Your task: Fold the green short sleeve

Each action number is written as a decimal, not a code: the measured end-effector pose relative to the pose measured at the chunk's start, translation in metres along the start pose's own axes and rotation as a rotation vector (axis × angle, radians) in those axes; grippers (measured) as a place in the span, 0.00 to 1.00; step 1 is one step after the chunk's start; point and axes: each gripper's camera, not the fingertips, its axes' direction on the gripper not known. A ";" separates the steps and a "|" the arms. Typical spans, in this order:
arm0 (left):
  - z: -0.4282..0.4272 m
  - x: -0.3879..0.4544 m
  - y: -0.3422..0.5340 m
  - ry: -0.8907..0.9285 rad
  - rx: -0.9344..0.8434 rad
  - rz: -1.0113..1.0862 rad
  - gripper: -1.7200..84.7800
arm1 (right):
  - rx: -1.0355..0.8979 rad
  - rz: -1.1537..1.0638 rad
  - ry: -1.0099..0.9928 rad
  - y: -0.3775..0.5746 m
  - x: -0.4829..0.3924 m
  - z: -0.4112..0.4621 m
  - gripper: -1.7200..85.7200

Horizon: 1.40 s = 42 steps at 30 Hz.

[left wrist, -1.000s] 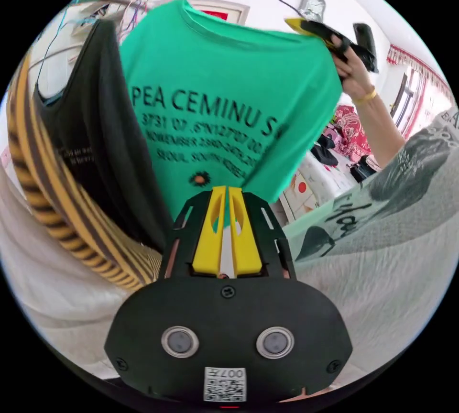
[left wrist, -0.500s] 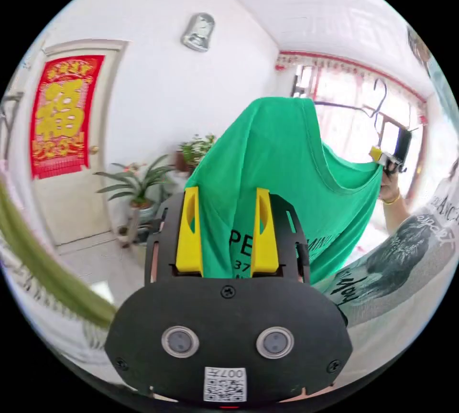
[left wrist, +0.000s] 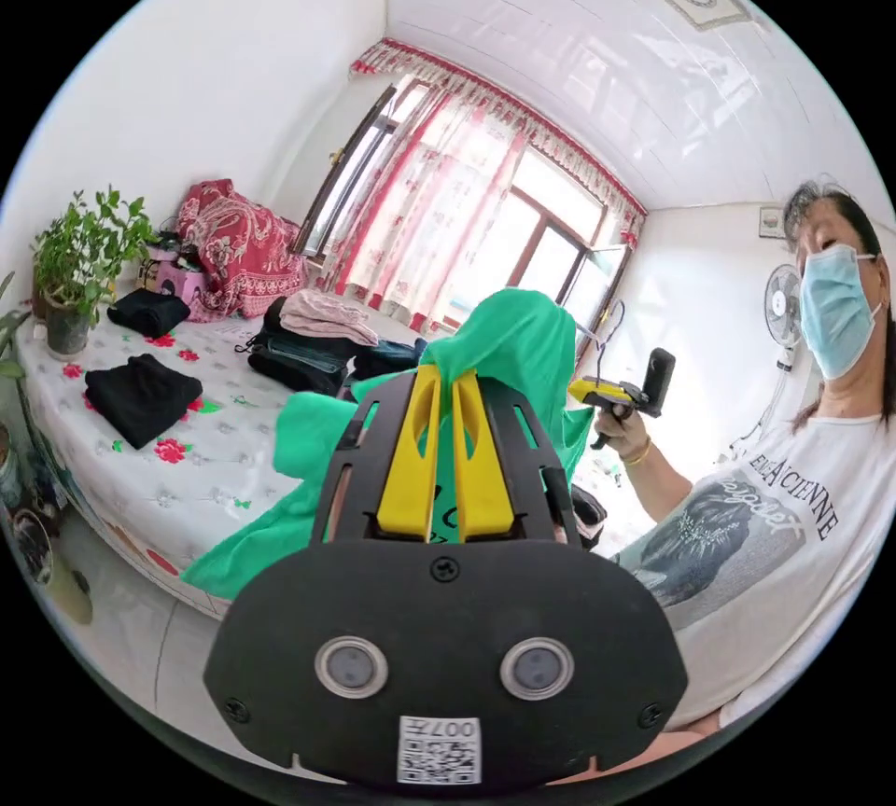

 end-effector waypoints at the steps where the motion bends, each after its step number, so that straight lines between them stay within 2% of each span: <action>1: 0.001 -0.007 -0.002 -0.005 0.014 -0.028 0.01 | 0.012 0.035 -0.016 0.007 0.014 -0.007 0.02; 4: 0.017 -0.035 -0.018 0.026 0.020 -0.112 0.01 | 0.095 0.168 -0.126 0.041 0.072 -0.036 0.02; 8: 0.060 -0.060 -0.042 -0.026 -0.001 -0.233 0.01 | 0.189 0.294 -0.157 0.067 0.128 -0.062 0.02; 13: 0.108 -0.112 -0.059 -0.045 -0.047 -0.386 0.01 | 0.281 0.451 -0.111 0.087 0.189 -0.089 0.02; 16: 0.131 -0.145 -0.067 -0.033 -0.084 -0.422 0.01 | 0.435 0.628 -0.075 0.114 0.236 -0.114 0.02; 19: 0.155 -0.172 -0.083 -0.031 -0.175 -0.389 0.01 | 0.567 0.764 0.094 0.143 0.273 -0.154 0.02; 22: 0.182 -0.192 -0.099 -0.043 -0.283 -0.329 0.01 | 0.403 1.038 0.396 0.174 0.310 -0.186 0.02; 24: 0.205 -0.201 -0.110 -0.110 -0.380 -0.242 0.01 | 0.087 1.283 0.673 0.215 0.336 -0.196 0.03; 26: 0.221 -0.210 -0.115 -0.125 -0.439 -0.205 0.01 | -0.132 1.492 0.738 0.262 0.351 -0.196 0.04; 27: 0.230 -0.218 -0.117 -0.120 -0.465 -0.199 0.01 | -0.279 1.614 0.705 0.295 0.358 -0.192 0.04; 29: 0.239 -0.233 -0.122 -0.108 -0.484 -0.211 0.01 | -0.453 1.774 0.620 0.336 0.357 -0.186 0.05; 35: 0.257 -0.270 -0.144 -0.096 -0.531 -0.221 0.01 | -0.624 1.693 0.782 0.310 0.356 -0.207 0.07; 38: 0.260 -0.288 -0.151 -0.081 -0.536 -0.250 0.01 | -0.479 1.510 0.838 0.257 0.370 -0.208 0.08; 40: 0.260 -0.297 -0.155 -0.076 -0.533 -0.262 0.01 | -0.393 1.383 0.795 0.226 0.383 -0.189 0.08; 42: 0.265 -0.307 -0.160 -0.071 -0.539 -0.266 0.01 | -0.325 1.247 0.640 0.197 0.405 -0.142 0.09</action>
